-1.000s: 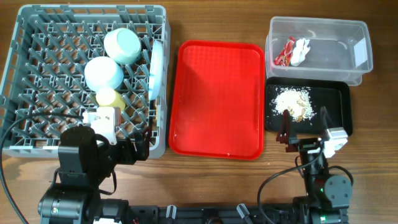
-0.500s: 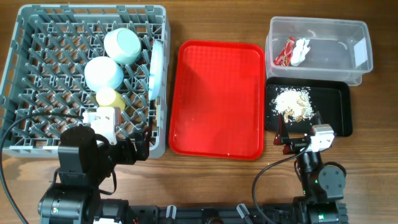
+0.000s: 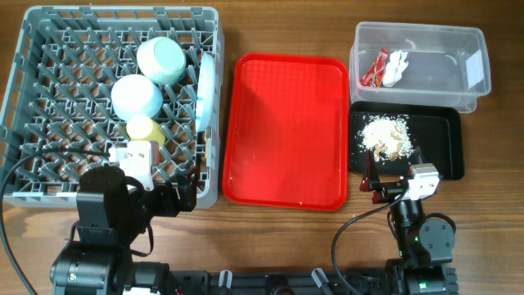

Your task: Sort waste into correct bins and load items into the dishwasher rack

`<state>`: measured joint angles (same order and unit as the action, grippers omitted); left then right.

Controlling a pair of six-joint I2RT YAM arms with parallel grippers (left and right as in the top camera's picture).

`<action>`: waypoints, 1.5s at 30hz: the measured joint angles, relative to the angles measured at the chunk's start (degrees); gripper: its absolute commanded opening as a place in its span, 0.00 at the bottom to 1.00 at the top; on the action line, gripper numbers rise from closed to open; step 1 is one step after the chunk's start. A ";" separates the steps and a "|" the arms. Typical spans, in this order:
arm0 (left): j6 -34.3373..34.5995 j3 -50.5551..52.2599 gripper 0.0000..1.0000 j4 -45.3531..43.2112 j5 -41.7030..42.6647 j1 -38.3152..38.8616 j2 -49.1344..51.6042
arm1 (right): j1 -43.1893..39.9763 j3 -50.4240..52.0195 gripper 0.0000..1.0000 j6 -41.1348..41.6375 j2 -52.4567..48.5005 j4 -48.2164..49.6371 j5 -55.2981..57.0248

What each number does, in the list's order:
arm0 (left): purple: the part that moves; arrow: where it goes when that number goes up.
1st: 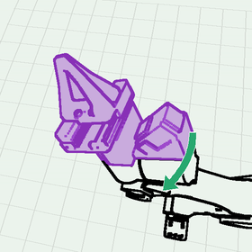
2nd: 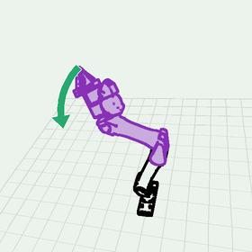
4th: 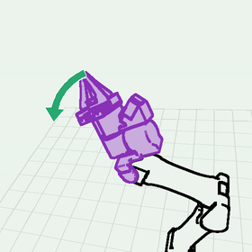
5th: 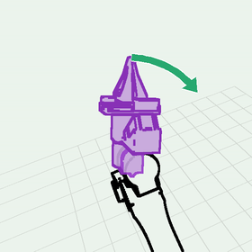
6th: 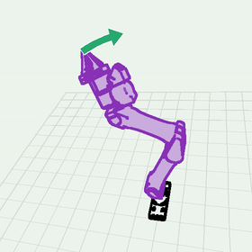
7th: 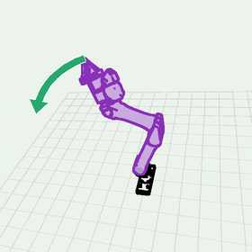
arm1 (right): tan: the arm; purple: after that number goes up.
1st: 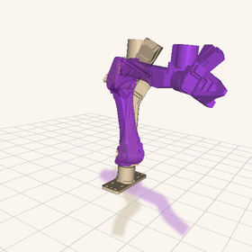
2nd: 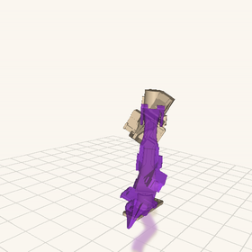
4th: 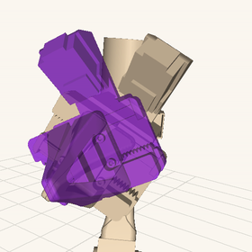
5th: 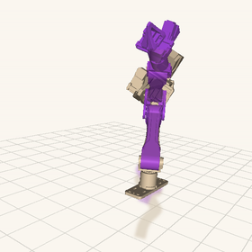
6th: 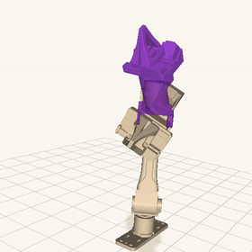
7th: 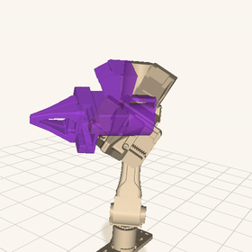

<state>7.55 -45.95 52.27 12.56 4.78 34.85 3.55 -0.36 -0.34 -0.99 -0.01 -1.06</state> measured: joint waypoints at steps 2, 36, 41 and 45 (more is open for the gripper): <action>0.00 0.00 1.00 0.00 0.02 0.00 0.00 | 0.00 0.00 1.00 0.00 0.00 0.00 0.00; -0.02 22.38 1.00 -21.66 -0.70 -5.33 -24.46 | 0.00 0.00 1.00 0.00 0.00 0.00 0.00; -0.02 32.79 1.00 -35.04 -0.68 -5.33 -31.21 | 0.00 0.00 1.00 0.00 0.00 -0.02 0.00; -0.02 39.08 1.00 -45.59 -0.70 -5.33 -33.83 | 0.00 0.00 1.00 0.00 0.04 0.00 0.00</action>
<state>7.53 -6.87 6.68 11.86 -0.56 1.02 3.55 -0.36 -0.34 -0.95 -0.01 -1.06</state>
